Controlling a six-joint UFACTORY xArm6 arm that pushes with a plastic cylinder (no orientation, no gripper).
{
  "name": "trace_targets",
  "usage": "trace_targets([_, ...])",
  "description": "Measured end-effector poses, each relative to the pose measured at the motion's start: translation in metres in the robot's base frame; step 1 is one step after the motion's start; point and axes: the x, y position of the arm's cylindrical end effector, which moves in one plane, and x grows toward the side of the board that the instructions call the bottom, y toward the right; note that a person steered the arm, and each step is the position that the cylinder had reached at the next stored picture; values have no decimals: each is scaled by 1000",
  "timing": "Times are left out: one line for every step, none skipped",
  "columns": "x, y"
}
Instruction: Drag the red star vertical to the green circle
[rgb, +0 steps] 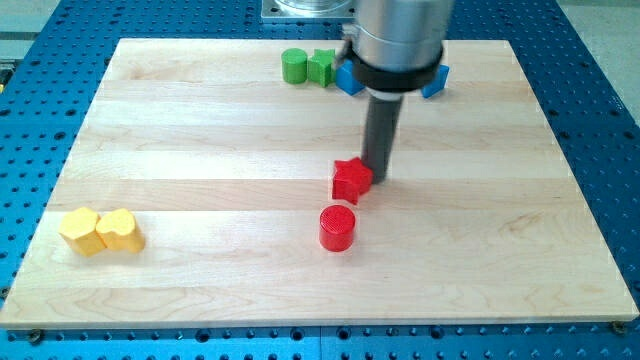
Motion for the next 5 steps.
trace_targets([66, 52])
trace_targets([46, -13])
trace_targets([17, -43])
trace_targets([15, -37])
trace_targets([-40, -63])
